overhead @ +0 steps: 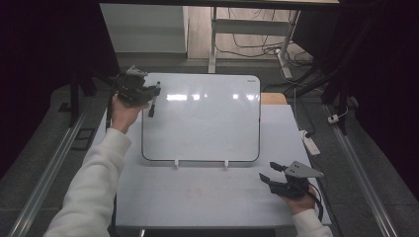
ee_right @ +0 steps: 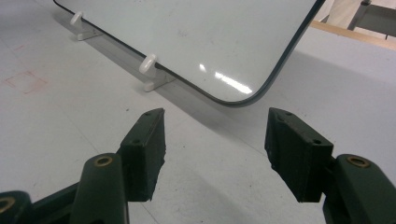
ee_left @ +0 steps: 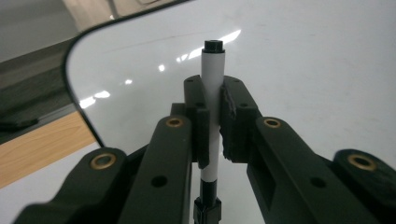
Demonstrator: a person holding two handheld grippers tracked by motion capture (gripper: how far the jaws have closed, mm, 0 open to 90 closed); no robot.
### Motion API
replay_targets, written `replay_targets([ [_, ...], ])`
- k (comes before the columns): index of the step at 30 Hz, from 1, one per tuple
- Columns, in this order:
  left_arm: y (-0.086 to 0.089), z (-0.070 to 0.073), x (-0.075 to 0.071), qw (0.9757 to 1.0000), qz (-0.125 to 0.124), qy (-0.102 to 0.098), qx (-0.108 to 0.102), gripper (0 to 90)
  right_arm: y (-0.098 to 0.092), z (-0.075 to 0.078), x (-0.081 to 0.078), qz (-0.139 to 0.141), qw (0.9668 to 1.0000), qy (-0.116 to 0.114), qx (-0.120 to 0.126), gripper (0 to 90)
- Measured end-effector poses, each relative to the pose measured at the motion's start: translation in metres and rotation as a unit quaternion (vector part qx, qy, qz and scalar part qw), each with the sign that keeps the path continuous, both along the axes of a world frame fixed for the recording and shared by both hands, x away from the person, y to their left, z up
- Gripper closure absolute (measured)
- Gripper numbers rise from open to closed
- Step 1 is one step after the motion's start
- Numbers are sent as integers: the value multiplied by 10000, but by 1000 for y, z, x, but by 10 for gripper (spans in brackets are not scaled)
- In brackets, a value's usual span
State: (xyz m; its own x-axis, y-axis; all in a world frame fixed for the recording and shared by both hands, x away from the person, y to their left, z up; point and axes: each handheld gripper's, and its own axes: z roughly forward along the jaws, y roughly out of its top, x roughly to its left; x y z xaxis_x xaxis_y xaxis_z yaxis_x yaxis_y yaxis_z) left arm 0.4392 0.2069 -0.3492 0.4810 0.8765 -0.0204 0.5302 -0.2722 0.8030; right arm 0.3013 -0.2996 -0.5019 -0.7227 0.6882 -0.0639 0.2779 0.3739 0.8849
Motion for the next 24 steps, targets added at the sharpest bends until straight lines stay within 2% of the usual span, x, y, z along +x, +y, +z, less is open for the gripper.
replay_targets([
  [3,-1,4,9,9999,69,57,92,810,1,0,0,8,10000,-11,4,380],
  [6,-3,1,17,9995,151,127,266,808,1,0,0,17,10000,-2,7,381],
  [9,-2,-5,23,9993,213,186,240,807,0,0,0,22,10000,-1,8,381],
  [13,-2,-10,29,9994,254,157,163,803,0,0,1,11,10000,16,28,381],
  [24,-8,-18,38,9992,298,39,246,766,0,-1,2,17,10000,24,30,380],
])
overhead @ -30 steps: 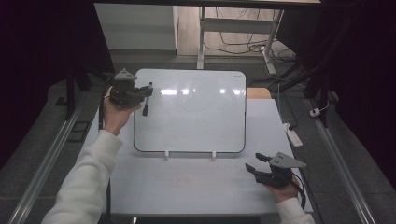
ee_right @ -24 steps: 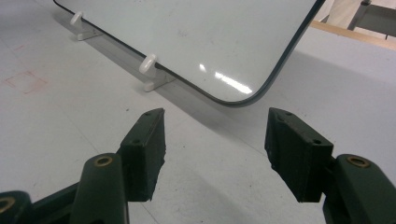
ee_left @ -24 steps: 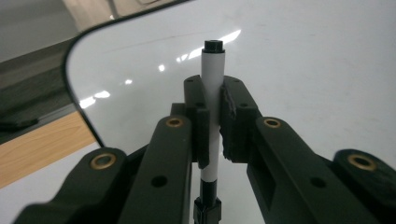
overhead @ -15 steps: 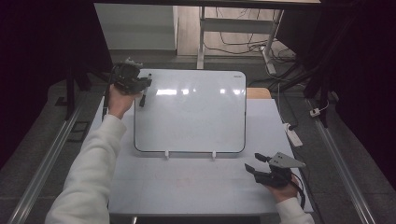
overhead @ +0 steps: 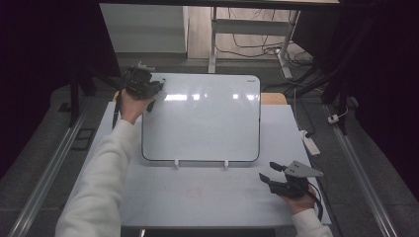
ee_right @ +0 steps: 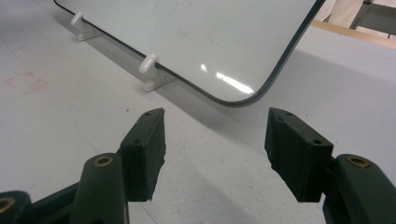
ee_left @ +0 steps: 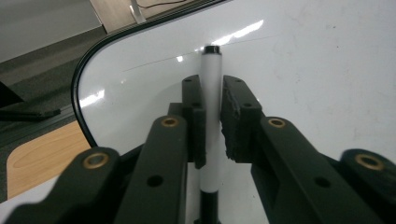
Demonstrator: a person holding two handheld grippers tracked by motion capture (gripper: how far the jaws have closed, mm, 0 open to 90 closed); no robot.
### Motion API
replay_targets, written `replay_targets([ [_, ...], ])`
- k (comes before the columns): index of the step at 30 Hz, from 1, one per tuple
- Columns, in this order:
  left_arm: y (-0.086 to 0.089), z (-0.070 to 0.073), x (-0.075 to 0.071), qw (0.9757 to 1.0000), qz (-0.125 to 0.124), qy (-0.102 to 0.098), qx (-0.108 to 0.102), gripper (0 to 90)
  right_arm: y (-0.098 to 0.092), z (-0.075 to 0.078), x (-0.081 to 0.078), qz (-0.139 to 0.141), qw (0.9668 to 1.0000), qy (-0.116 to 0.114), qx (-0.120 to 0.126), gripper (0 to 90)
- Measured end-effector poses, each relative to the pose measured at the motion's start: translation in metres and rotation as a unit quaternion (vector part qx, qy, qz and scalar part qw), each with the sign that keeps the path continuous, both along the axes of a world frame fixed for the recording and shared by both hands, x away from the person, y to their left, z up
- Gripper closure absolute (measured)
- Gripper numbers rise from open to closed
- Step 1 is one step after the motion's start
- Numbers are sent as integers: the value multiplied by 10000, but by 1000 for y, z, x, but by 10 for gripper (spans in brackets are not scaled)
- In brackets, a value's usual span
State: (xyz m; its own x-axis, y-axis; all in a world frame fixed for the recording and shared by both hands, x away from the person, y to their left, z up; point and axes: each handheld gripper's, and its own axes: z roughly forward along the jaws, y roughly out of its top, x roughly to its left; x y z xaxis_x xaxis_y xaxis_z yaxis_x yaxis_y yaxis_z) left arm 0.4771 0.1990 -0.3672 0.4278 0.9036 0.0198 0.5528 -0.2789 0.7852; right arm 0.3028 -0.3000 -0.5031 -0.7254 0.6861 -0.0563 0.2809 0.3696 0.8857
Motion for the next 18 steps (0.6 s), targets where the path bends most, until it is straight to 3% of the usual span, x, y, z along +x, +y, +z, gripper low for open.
replay_targets([
  [3,-1,0,-1,10000,-18,-43,4,707,0,0,0,-7,10000,-4,5,379],
  [8,3,10,-16,9995,-53,-301,-43,528,-1,1,0,-18,10000,-8,13,379],
  [11,7,13,-37,9986,-156,-484,-125,458,-1,1,0,-17,10000,-35,31,378],
  [18,13,-1,-91,9962,-625,-546,-255,373,-6,0,2,-53,10000,-16,56,376],
])
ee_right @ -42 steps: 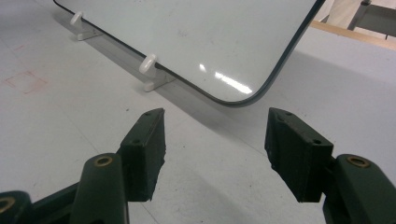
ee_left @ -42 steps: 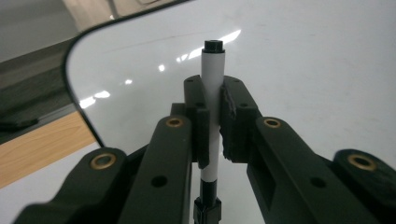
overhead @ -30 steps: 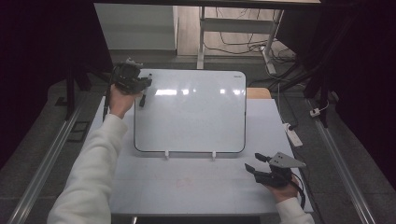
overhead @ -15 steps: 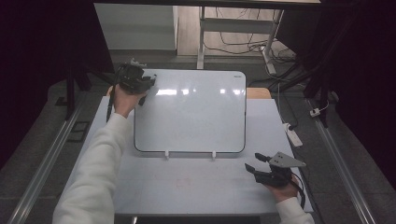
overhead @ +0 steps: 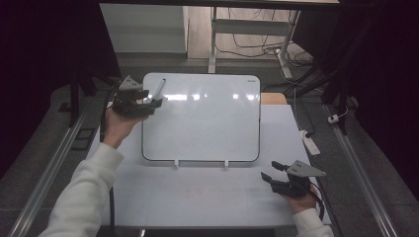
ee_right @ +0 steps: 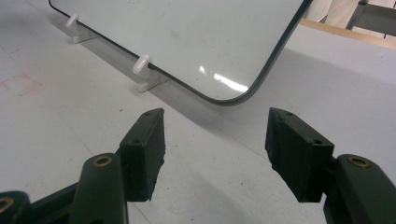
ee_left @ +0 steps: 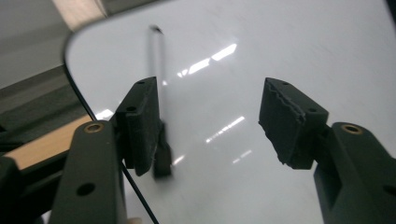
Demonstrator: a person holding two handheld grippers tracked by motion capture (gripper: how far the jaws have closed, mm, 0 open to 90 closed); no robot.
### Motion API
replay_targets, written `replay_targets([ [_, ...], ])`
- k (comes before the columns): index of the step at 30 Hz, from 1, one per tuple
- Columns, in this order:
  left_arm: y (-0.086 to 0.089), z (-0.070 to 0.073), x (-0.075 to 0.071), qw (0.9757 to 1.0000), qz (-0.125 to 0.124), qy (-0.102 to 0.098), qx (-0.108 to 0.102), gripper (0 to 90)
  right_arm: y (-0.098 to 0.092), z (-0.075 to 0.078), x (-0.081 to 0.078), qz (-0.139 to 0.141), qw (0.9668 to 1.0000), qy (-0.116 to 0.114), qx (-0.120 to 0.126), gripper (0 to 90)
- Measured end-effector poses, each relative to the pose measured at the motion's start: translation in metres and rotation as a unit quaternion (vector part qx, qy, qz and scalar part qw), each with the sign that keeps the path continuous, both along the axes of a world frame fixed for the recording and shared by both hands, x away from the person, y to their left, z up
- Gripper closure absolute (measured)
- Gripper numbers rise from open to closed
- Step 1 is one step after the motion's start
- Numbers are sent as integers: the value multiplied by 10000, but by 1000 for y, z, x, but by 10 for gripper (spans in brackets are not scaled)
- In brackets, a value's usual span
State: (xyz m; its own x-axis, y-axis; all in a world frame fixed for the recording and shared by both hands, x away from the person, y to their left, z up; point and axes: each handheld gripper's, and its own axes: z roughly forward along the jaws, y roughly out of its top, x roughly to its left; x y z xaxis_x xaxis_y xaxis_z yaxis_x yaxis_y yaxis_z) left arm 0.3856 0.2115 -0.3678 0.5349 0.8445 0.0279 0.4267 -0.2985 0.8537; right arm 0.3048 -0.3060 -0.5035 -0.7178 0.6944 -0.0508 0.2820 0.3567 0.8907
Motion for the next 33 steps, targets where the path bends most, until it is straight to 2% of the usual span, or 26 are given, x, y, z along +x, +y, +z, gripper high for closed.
replay_targets([
  [2,2,-7,-18,9999,-132,11,-21,361,0,0,0,-5,10000,-14,-3,375],
  [4,4,-14,-34,9996,-217,-3,-155,356,0,1,0,19,10000,-35,-17,375],
  [8,6,-32,-66,9993,-321,-47,-190,343,0,0,0,42,9999,-56,-78,374],
  [15,14,-64,-106,9981,-459,85,-398,336,-1,0,1,67,9998,-98,-138,374],
  [19,19,-82,-120,9980,-429,210,-420,331,-3,-1,2,76,9998,-99,-138,374],
  [27,29,-125,-140,9958,-450,599,-526,313,-7,-3,5,19,9998,-89,-174,373],
  [30,31,-133,-144,9954,-442,687,-502,305,-8,-4,6,1,9998,-69,-195,373],
  [33,31,-135,-145,9952,-481,688,-496,299,-8,-5,7,-8,9996,-80,-254,373],
])
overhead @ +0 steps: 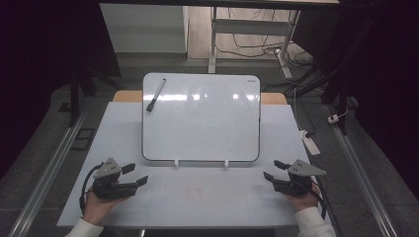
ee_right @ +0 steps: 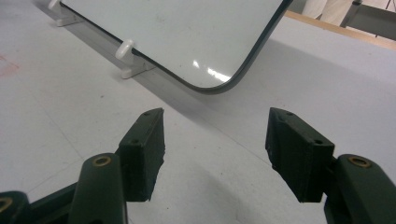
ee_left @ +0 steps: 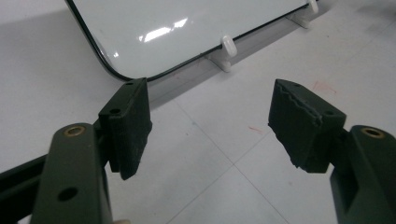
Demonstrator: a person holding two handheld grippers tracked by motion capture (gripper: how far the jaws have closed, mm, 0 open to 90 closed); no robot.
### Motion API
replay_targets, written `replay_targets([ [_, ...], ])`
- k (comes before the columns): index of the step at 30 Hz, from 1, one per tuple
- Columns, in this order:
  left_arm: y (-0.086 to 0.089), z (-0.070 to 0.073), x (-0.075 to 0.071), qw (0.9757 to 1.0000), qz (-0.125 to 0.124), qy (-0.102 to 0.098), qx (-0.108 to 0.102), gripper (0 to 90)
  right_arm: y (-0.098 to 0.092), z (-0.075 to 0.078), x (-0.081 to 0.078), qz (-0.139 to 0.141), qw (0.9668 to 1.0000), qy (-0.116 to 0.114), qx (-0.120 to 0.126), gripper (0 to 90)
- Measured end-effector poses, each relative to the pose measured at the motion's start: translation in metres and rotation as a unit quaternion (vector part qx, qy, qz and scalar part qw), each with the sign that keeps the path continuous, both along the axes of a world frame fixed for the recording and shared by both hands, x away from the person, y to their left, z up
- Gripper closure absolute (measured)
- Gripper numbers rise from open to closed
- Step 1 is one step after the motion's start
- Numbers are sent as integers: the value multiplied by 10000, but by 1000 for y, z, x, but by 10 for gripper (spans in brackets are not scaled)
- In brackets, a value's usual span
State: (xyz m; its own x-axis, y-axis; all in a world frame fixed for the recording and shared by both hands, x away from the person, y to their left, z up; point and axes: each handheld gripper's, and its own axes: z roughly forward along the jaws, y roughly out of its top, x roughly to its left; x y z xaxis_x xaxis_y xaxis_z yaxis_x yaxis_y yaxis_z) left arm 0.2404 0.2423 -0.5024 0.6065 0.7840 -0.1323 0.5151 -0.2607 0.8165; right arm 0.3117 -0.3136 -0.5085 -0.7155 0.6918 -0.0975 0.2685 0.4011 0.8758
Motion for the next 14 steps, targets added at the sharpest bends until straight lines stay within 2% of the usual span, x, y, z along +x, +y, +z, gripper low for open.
replay_targets([
  [6,-2,0,0,10000,-43,-43,69,293,-1,1,0,-15,10000,-38,-30,373],
  [14,-1,-3,0,10000,-36,27,71,287,0,0,0,15,10000,-43,-55,373],
])
